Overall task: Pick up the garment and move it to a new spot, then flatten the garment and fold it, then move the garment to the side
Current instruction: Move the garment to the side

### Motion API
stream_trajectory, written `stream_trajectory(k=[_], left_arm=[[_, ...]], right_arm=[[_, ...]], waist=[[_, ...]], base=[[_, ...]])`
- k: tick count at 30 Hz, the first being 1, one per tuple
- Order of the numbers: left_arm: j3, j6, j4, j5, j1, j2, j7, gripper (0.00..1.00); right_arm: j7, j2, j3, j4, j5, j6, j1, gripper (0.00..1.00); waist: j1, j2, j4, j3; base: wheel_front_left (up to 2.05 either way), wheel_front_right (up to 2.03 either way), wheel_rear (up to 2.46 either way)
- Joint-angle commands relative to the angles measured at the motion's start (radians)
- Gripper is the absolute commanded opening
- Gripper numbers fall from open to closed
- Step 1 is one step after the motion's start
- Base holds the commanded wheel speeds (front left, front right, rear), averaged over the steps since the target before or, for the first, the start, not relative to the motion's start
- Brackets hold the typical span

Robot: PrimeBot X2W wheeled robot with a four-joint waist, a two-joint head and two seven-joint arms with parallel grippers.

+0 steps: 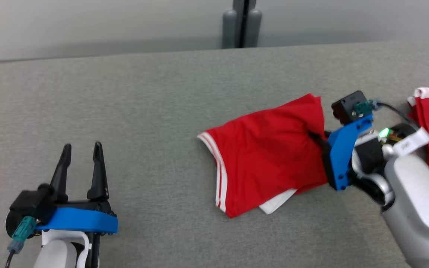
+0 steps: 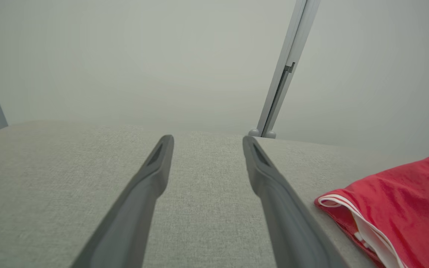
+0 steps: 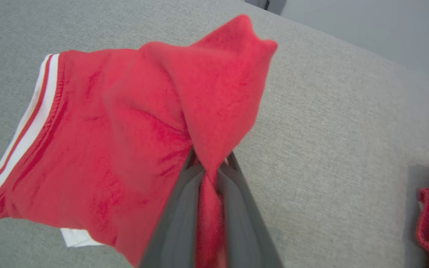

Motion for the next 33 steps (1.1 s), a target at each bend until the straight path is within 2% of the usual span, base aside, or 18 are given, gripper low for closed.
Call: stream_trajectory(k=[1, 5, 8, 13, 17, 21, 26, 29, 33], left_arm=[[0.001, -0.005, -0.013, 0.007, -0.020, -0.001, -0.004, 1.00], [0.000, -0.010, -0.052, 0.018, -0.052, 0.004, -0.004, 1.00], [-0.004, -0.011, -0.082, 0.030, -0.076, 0.007, -0.003, 1.00], [-0.015, -0.013, -0.120, 0.043, -0.121, 0.029, 0.005, 1.00], [-0.018, -0.013, -0.147, 0.051, -0.156, 0.050, 0.020, 1.00], [-0.019, -0.015, -0.181, 0.060, -0.180, 0.077, 0.040, 1.00], [-0.012, -0.001, -0.244, 0.072, -0.181, 0.109, 0.076, 1.00], [-0.012, 0.004, -0.279, 0.078, -0.183, 0.124, 0.096, 1.00], [-0.016, 0.010, -0.315, 0.081, -0.186, 0.132, 0.120, 1.00]], right_arm=[[0.024, -0.057, 0.031, -0.021, 0.031, 0.000, -0.045, 0.00], [0.071, -0.226, 0.143, -0.071, 0.115, 0.000, -0.176, 0.00], [0.053, -0.330, 0.227, -0.086, 0.155, 0.000, -0.276, 0.00], [-0.016, -0.447, 0.286, -0.057, 0.199, 0.000, -0.409, 0.00], [-0.062, -0.505, 0.278, -0.009, 0.215, 0.000, -0.455, 0.00], [-0.077, -0.606, 0.296, 0.024, 0.229, 0.000, -0.469, 0.00], [-0.136, -0.672, 0.277, 0.064, 0.199, 0.000, -0.445, 0.00], [-0.198, -0.665, 0.248, 0.108, 0.148, 0.000, -0.435, 0.00], [-0.251, -0.648, 0.203, 0.172, 0.023, 0.000, -0.433, 0.00]], waist=[[-0.0002, -0.0001, -0.044, -0.003], [-0.0002, -0.0001, -0.123, 0.045], [-0.0002, -0.0001, -0.171, 0.089], [-0.0002, -0.0001, -0.226, 0.177], [-0.0002, -0.0001, -0.236, 0.238], [-0.0002, -0.0001, -0.240, 0.291], [-0.0002, -0.0001, -0.251, 0.350], [-0.0002, -0.0001, -0.255, 0.378], [-0.0002, -0.0001, -0.260, 0.395]], base=[[0.00, 0.00, 0.00], [0.00, 0.00, 0.00], [0.00, 0.00, 0.00], [0.00, 0.00, 0.00], [0.00, 0.00, 0.00], [0.00, 0.00, 0.00], [0.00, 0.00, 0.00], [0.00, 0.00, 0.00], [0.00, 0.00, 0.00]])
